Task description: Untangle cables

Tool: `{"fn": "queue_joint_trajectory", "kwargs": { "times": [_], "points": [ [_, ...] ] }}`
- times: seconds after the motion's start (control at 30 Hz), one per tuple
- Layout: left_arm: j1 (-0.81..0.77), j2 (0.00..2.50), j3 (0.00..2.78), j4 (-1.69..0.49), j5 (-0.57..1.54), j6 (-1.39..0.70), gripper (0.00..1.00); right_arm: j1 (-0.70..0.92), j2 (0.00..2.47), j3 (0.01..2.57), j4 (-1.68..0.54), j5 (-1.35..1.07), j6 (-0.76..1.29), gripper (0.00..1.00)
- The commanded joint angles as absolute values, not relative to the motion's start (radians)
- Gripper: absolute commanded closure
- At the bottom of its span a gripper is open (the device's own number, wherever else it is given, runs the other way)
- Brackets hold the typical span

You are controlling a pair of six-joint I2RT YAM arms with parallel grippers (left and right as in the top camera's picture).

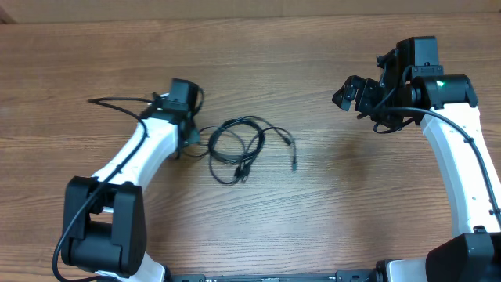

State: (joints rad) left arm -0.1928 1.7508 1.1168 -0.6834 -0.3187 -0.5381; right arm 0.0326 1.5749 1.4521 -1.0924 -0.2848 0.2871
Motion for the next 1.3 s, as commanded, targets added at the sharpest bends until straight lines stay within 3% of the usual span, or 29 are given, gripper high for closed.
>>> {"fn": "queue_joint_trajectory", "kwargs": {
  "times": [0.0, 0.4, 0.5, 0.63, 0.8, 1.13, 1.2, 1.27],
  "points": [
    [-0.134, 1.754, 1.112, -0.727, -0.315, -0.569, 0.96, 0.028, 1.571, 1.477, -1.087, -0.290, 0.288, 0.00],
    [-0.097, 1.754, 0.997, -0.729, -0.269, -0.598, 0.94, 0.028, 1.571, 1.477, -1.087, -0.290, 0.288, 0.00],
    [-0.096, 1.754, 0.968, -0.728, -0.273, -0.628, 0.80, 0.028, 1.571, 1.477, -1.087, -0.290, 0.288, 0.00],
    [-0.095, 1.754, 0.963, -0.738, -0.272, -0.628, 0.77, 0.028, 1.571, 1.477, -1.087, -0.290, 0.288, 0.00],
    [-0.088, 1.754, 1.021, -0.802, -0.218, -0.569, 0.66, 0.028, 1.571, 1.477, -1.087, -0.290, 0.288, 0.00],
    [-0.079, 1.754, 1.375, -1.068, -0.115, -0.497, 0.43, 0.028, 1.571, 1.477, -1.087, -0.290, 0.288, 0.00],
    [-0.079, 1.754, 1.422, -1.064, 0.004, -0.497, 0.42, 0.028, 1.571, 1.477, -1.087, -0.290, 0.288, 0.00],
    [-0.079, 1.754, 1.437, -1.024, 0.160, -0.497, 0.52, 0.028, 1.571, 1.477, -1.087, -0.290, 0.288, 0.00]
  ]
}}
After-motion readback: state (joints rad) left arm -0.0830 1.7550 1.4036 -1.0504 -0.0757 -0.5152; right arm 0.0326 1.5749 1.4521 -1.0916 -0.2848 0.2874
